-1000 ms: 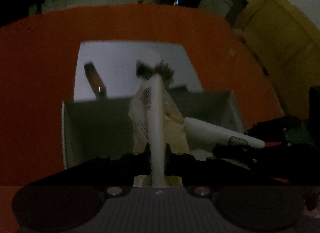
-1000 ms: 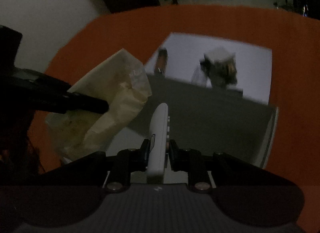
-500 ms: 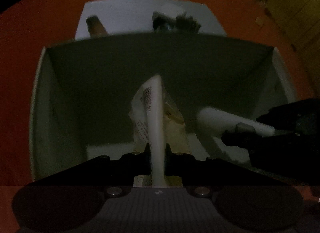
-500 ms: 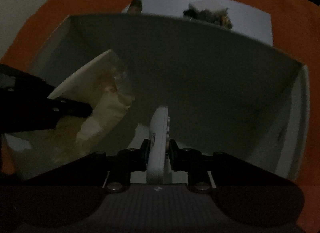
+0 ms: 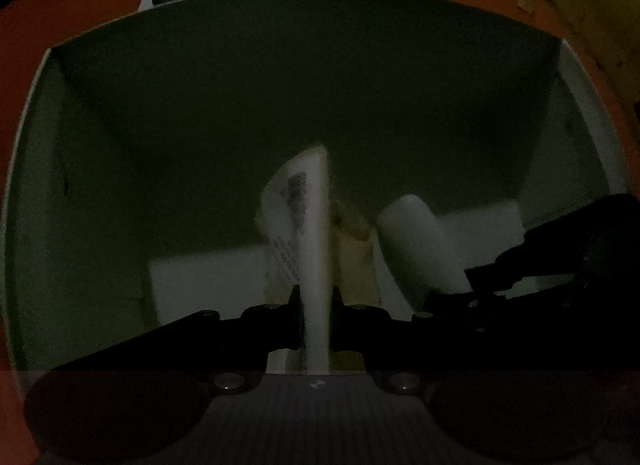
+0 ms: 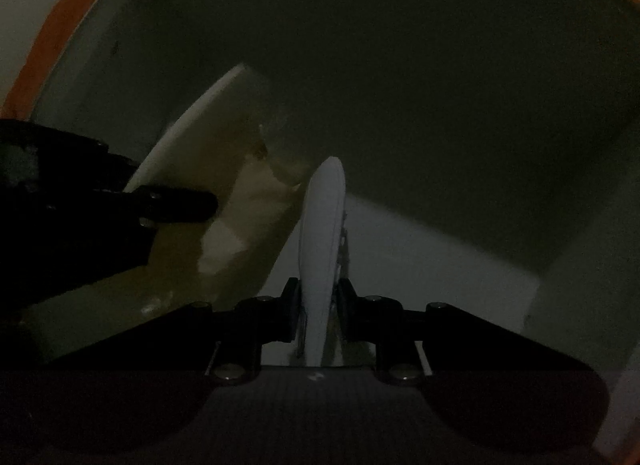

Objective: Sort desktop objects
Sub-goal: 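Lower both items into the box and open both tools, then withdraw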

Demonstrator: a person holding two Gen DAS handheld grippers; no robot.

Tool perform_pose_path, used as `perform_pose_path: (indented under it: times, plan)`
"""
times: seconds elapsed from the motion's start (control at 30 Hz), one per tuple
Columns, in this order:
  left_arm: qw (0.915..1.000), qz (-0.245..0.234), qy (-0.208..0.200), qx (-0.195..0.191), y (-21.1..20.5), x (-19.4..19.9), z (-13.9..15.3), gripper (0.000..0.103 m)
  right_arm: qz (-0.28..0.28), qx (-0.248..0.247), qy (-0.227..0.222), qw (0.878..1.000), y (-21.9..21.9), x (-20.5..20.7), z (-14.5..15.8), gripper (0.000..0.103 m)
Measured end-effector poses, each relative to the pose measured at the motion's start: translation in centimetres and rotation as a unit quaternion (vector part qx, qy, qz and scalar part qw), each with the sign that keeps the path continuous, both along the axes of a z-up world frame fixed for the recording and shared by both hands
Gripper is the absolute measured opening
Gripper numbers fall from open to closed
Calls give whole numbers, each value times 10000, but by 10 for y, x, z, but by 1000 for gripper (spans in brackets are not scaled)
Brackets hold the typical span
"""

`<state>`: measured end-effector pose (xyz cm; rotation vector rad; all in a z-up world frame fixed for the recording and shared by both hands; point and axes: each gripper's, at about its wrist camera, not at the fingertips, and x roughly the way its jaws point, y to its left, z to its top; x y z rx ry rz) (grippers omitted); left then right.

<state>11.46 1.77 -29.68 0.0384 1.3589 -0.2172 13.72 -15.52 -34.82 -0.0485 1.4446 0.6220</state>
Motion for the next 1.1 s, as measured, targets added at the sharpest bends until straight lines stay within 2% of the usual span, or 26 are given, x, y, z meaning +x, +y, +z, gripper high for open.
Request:
perform_pose_path:
  times: [0.23,0.37,0.47,0.5,0.53,0.8,0.97,1.03,1.1]
  plan:
    - [9999,-97,-1,104,-3,-4,-2,10,142,-87,-100,9998,3,3,2,23]
    - [9998,-119,24,156,0,-1,3,11,8,-11,-84,10000,-2,6,7,24]
    - [9998,-89,49,189,5,1,9,23,-68,80,-165,9998,-7,6,19,27]
    - [9998,-66,38,178,8,1,13,32,-85,117,-200,9997,-9,5,23,27]
    - [9999,-55,22,156,9,1,17,37,-102,173,-255,9995,-12,6,30,28]
    - [9992,137,-248,-292,21,12,71,41,-456,652,-808,9936,-43,23,98,29]
    - [9964,271,-614,-516,31,25,113,45,-635,835,-1350,9853,-51,35,150,33]
    - [9951,312,-803,-495,32,41,125,50,-694,854,-1574,9814,-58,41,167,34]
    - [9935,395,-986,-405,37,52,141,50,-750,794,-1719,9790,-55,50,184,35]
